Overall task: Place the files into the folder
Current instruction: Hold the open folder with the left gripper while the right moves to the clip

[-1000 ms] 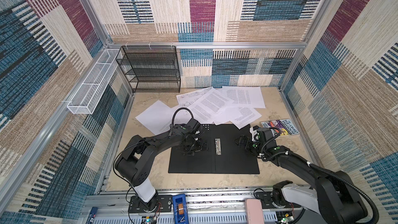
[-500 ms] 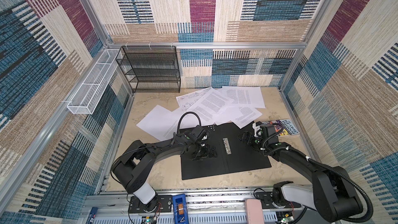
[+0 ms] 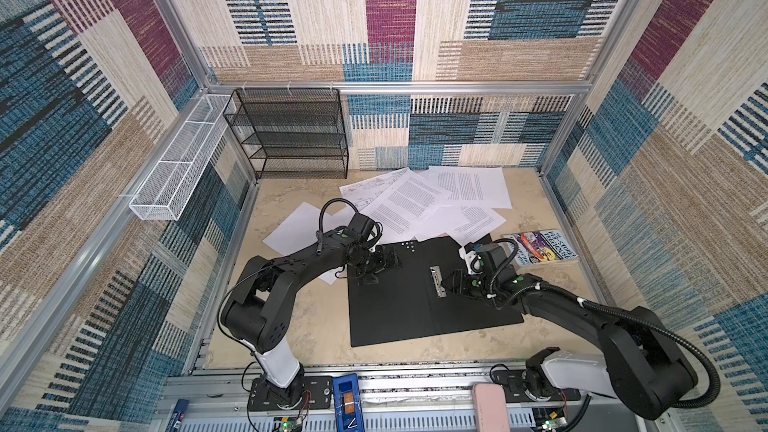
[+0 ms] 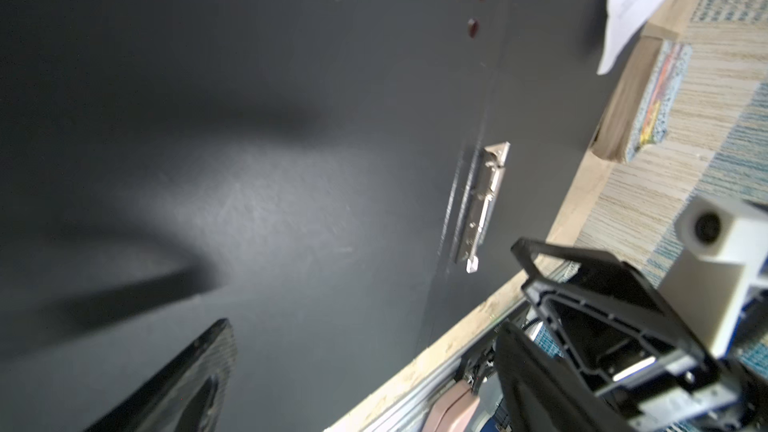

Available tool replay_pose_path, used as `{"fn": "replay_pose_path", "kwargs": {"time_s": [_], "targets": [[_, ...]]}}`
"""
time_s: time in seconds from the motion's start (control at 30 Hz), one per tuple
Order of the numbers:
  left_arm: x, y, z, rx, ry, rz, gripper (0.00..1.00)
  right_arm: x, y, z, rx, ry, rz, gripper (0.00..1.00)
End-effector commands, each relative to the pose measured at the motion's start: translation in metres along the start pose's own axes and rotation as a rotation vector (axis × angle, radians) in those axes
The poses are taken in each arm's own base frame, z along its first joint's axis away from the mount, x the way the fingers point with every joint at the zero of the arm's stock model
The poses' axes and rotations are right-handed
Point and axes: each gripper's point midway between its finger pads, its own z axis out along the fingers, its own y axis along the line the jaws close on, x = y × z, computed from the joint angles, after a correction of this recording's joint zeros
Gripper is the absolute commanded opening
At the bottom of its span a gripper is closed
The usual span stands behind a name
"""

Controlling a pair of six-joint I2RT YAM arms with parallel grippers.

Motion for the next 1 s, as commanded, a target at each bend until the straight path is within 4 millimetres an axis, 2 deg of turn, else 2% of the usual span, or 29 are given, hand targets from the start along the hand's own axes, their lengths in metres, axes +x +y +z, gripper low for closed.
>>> {"fn": "replay_pose_path", "kwargs": {"time_s": [0.0,0.07,0.17,0.37,0.8,0.97], "targets": [[0.004,0.015,0.006,-0.026,0.046,-0.010,0.96,0.002,0.003,0.006,-0.012,0.013,-0.015,0.36],[0.006,0.025,0.011,-0.047,0.054,-0.024,0.96,0.004,0.004,0.009,-0.016,0.025,-0.015,0.32],[0.010,0.042,0.013,-0.092,0.052,-0.046,0.96,0.005,0.002,0.013,-0.006,0.037,-0.016,0.30],[0.015,0.059,0.016,-0.125,0.062,-0.064,0.96,0.009,0.003,0.019,-0.026,0.063,-0.019,0.27],[0.017,0.069,0.022,-0.143,0.075,-0.081,0.96,0.010,0.006,0.024,-0.049,0.078,-0.014,0.19],[0.019,0.073,0.023,-0.151,0.077,-0.086,0.96,0.013,0.001,0.027,-0.035,0.084,-0.004,0.12]]}}
